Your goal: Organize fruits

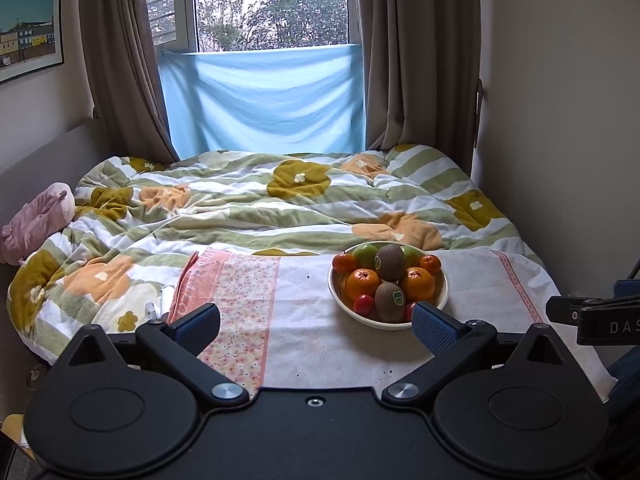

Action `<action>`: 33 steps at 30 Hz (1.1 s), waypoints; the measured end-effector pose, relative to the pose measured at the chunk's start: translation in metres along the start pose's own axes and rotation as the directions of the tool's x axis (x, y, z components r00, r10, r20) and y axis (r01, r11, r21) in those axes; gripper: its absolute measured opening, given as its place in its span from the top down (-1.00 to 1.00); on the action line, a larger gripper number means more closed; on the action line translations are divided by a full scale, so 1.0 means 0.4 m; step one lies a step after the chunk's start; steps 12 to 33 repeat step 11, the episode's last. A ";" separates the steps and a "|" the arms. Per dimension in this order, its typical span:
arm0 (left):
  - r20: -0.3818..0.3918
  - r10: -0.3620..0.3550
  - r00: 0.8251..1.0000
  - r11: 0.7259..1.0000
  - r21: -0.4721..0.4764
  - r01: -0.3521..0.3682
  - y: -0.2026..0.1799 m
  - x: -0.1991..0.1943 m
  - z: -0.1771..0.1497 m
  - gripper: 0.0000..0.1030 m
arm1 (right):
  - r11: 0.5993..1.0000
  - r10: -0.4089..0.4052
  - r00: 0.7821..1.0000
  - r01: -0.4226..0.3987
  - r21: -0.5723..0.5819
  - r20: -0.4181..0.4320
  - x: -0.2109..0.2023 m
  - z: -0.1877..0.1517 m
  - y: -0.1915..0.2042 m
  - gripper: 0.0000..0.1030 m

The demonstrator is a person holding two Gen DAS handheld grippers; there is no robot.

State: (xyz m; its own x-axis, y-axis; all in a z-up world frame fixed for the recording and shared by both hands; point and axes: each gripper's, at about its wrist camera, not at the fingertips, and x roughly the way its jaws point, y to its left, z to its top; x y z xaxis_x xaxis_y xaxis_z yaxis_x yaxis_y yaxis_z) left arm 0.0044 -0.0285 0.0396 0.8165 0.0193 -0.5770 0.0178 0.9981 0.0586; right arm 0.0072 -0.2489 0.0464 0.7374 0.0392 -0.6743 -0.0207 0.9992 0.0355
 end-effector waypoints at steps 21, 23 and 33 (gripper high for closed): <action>0.002 0.012 1.000 1.000 -0.016 -0.012 0.016 0.023 0.005 -1.00 | 1.000 0.003 1.000 -0.002 0.004 -0.021 0.037 0.012 0.005 -1.00; 0.002 0.012 1.000 1.000 -0.016 -0.012 0.016 0.023 0.005 -1.00 | 1.000 0.003 1.000 -0.002 0.004 -0.021 0.037 0.012 0.005 -1.00; 0.002 0.012 1.000 1.000 -0.016 -0.012 0.016 0.023 0.005 -1.00 | 1.000 0.003 1.000 -0.002 0.004 -0.021 0.037 0.012 0.005 -1.00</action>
